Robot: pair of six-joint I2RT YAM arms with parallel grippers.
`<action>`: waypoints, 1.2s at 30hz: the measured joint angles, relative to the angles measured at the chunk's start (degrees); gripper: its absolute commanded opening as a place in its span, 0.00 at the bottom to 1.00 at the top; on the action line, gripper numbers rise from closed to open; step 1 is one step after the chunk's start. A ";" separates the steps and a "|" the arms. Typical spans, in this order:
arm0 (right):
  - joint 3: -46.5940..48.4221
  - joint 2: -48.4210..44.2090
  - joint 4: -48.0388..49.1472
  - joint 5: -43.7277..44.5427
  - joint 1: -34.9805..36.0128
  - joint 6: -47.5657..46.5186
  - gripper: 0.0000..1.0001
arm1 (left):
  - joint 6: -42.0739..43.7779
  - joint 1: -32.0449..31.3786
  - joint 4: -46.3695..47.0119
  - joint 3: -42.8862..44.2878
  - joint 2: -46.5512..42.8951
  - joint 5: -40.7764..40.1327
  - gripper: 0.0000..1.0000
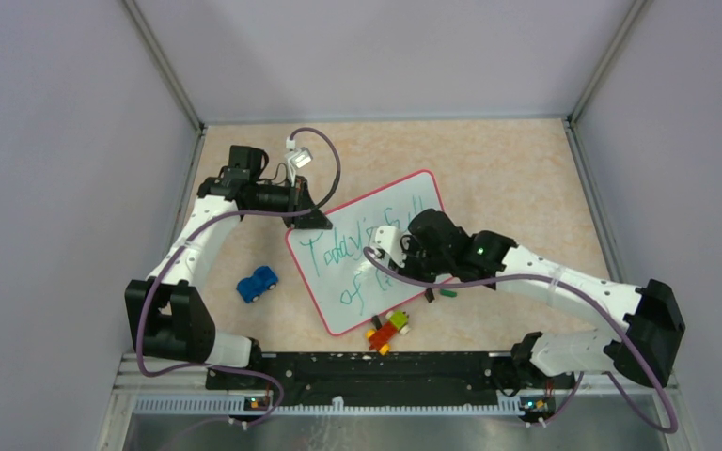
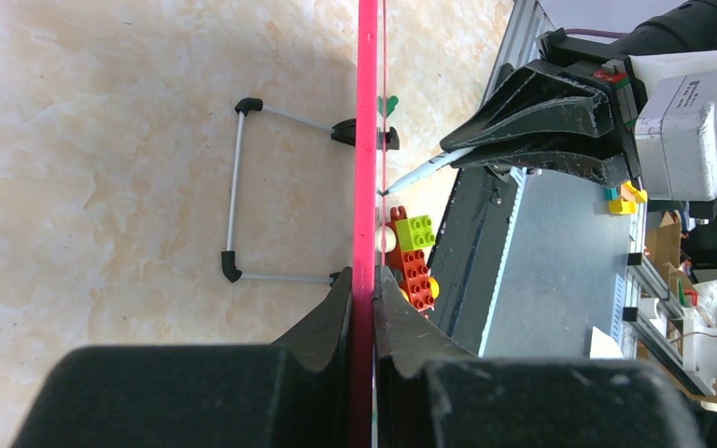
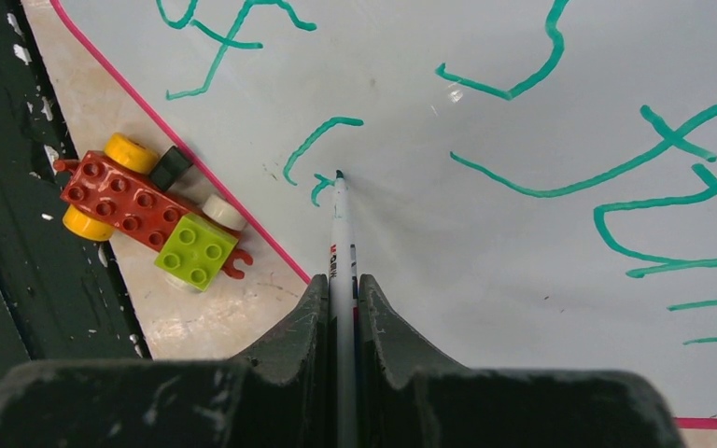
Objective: Write a sentence on the whiteboard
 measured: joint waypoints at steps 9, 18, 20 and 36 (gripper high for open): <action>0.00 0.02 0.07 0.13 0.00 0.00 0.00 | 0.00 0.00 -0.02 0.00 0.00 0.00 0.00; -0.13 -4.39 -1.75 0.09 0.00 -0.04 0.00 | -0.02 0.00 0.00 0.00 0.00 0.00 0.00; -0.15 -5.22 -1.79 0.28 -0.02 -0.04 0.00 | -0.04 0.00 0.00 0.00 0.00 0.00 0.00; -2.47 -4.63 -1.40 3.80 -1.31 0.22 0.00 | -0.04 0.00 0.00 0.00 -0.02 0.00 0.00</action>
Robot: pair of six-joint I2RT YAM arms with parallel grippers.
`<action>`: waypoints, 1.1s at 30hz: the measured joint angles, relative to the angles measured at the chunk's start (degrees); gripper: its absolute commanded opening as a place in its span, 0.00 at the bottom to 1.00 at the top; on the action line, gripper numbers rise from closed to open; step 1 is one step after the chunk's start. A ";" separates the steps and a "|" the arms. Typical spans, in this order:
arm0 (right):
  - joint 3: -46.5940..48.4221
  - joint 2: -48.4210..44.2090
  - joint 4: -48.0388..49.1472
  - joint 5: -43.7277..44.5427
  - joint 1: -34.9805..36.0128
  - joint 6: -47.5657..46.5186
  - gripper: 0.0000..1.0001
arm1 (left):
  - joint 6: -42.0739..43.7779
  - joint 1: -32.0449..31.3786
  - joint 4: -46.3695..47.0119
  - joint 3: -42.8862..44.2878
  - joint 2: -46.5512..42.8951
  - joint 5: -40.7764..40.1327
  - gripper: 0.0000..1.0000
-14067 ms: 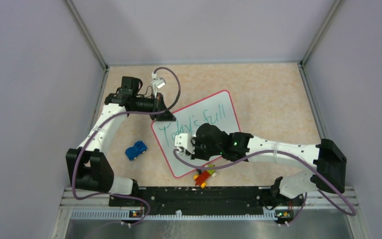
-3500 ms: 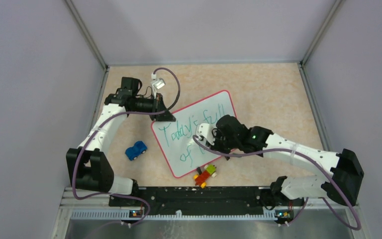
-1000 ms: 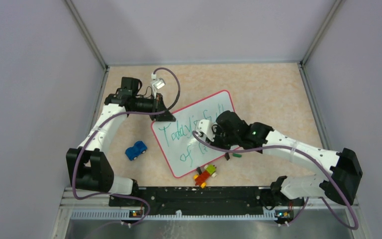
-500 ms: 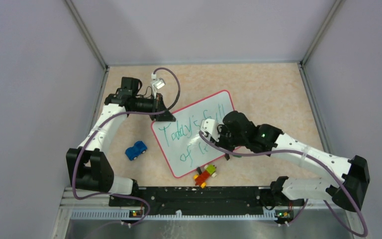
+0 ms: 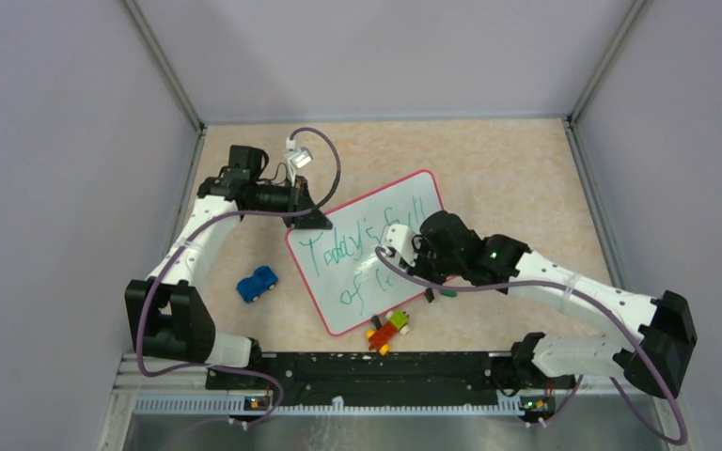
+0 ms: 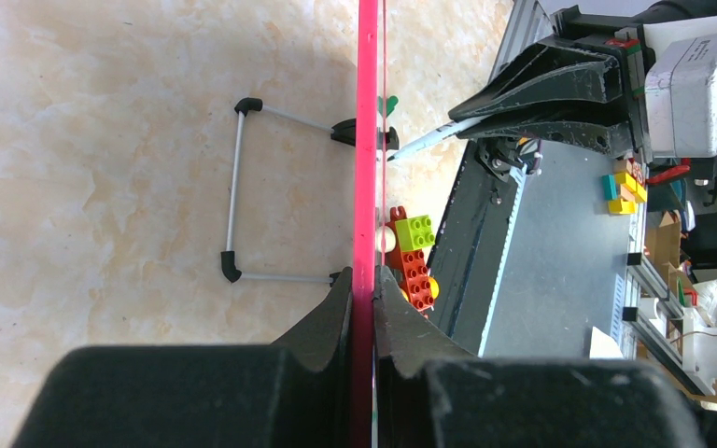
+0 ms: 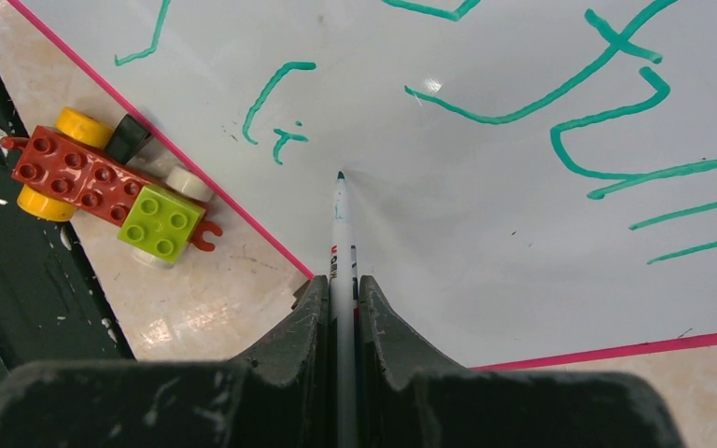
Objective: Write a sentence on the whiteboard
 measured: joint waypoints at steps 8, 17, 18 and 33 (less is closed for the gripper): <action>0.00 1.31 1.03 0.33 0.00 0.35 0.00 | 0.00 0.00 -0.02 0.00 0.00 -0.04 0.00; 0.15 2.49 1.11 -1.44 0.00 0.35 0.00 | -0.02 0.00 0.00 0.00 0.00 -0.07 0.00; 0.15 2.64 1.09 -1.75 0.00 0.35 0.00 | -0.02 0.00 0.00 0.00 0.00 -0.07 0.00; -1.03 2.89 0.74 -3.28 0.02 0.11 0.00 | -0.02 0.00 0.00 0.00 0.02 -0.04 0.00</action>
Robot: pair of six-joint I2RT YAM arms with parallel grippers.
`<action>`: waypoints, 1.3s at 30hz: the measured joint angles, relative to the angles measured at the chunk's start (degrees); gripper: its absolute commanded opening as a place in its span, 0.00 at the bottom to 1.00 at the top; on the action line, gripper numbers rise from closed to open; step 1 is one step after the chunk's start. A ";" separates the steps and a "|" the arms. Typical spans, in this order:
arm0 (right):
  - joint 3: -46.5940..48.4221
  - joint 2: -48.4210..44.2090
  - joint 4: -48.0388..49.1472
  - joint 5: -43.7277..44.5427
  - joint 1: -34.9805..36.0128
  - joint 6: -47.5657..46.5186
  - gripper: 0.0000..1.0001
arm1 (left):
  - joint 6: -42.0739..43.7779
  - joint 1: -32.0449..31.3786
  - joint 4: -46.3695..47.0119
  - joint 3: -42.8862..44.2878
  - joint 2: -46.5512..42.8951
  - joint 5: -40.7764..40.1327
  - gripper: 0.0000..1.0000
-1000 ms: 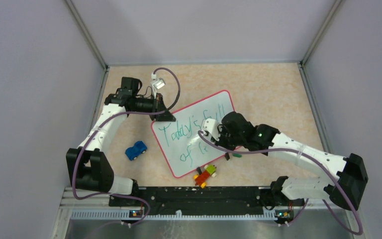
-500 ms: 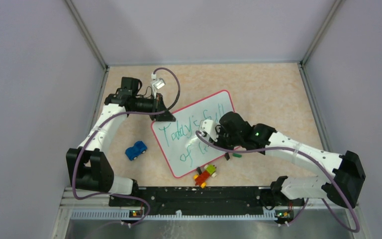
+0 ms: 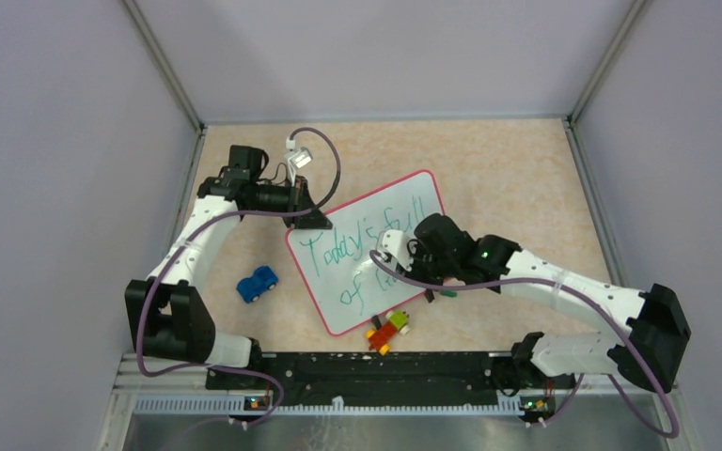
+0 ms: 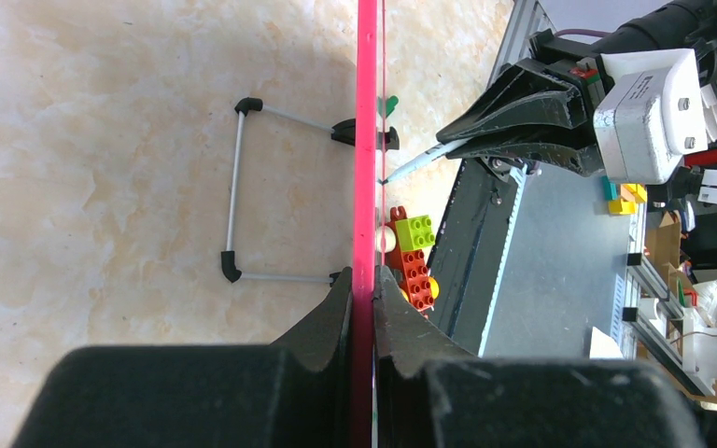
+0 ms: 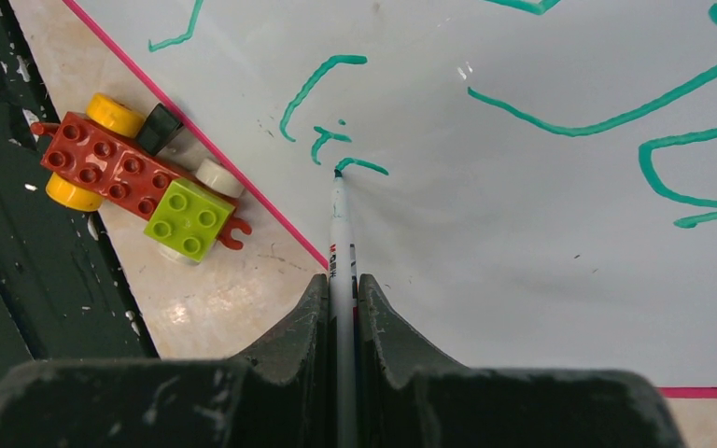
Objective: Write a sentence on the whiteboard
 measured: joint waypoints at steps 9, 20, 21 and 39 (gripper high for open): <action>0.09 -0.50 -0.15 0.96 -0.33 -0.20 0.00 | -0.04 0.00 0.02 0.00 0.00 0.00 0.00; 2.14 -0.50 -1.49 2.64 -1.03 -0.39 0.00 | -0.15 0.00 0.02 0.00 0.00 0.00 0.00; 2.45 -0.50 -1.60 2.78 -1.14 -0.42 0.00 | -0.15 0.00 0.04 0.00 0.00 0.00 0.00; -0.76 -0.52 -1.40 0.63 -1.40 -0.42 0.00 | -0.17 0.00 0.04 0.00 0.00 0.00 0.00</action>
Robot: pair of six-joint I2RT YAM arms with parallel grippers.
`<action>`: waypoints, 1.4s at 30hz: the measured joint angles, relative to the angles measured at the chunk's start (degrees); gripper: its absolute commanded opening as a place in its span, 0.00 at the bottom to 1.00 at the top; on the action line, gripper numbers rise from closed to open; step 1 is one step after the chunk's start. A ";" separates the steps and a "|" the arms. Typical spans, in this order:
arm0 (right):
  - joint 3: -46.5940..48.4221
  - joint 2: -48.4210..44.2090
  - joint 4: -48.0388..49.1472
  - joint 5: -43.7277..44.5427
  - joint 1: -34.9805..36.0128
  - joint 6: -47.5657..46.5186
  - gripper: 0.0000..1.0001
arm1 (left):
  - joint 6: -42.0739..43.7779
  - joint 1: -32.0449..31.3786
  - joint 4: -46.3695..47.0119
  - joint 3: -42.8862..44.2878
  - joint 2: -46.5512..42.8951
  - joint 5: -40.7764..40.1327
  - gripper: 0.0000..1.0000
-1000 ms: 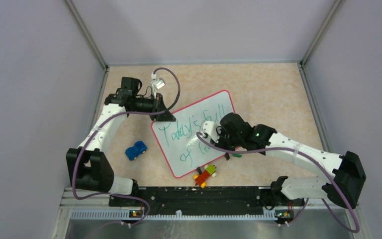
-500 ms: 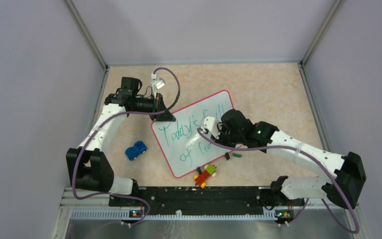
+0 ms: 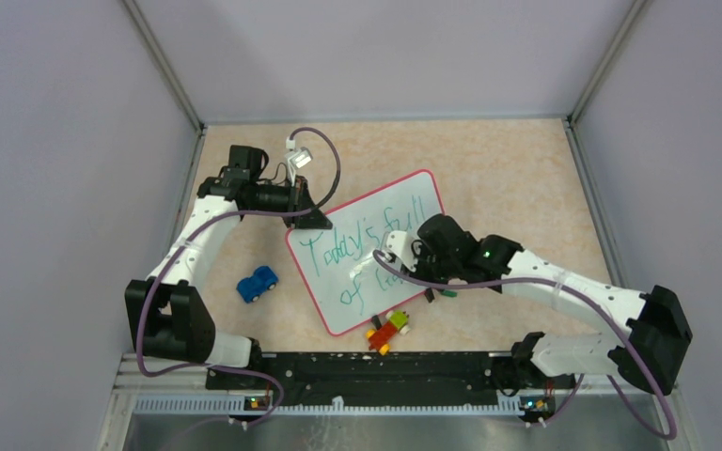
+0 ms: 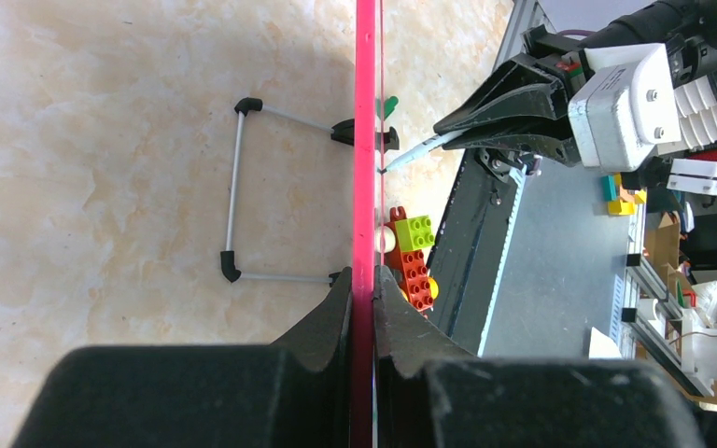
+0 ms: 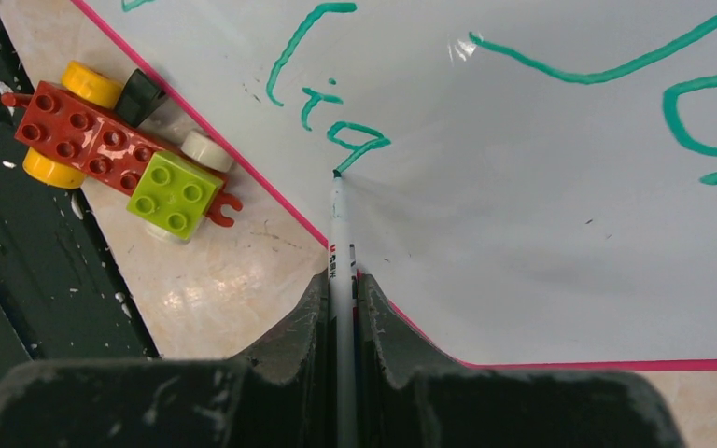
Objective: Write a sentence on the whiteboard
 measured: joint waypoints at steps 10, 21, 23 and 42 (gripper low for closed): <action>-0.83 0.48 -0.07 -1.09 0.42 0.04 0.00 | 0.00 0.00 0.00 0.00 0.00 -0.02 0.00; -0.66 3.13 0.17 -2.32 3.08 0.31 0.00 | 0.02 0.00 0.00 0.00 0.00 0.00 0.00; -0.57 3.08 0.11 -2.62 3.08 0.52 0.00 | 0.02 0.00 0.00 0.00 0.00 0.00 0.00; 0.55 -5.14 -0.57 -4.11 -6.56 1.18 0.00 | 0.02 0.00 0.04 0.00 0.00 0.02 0.00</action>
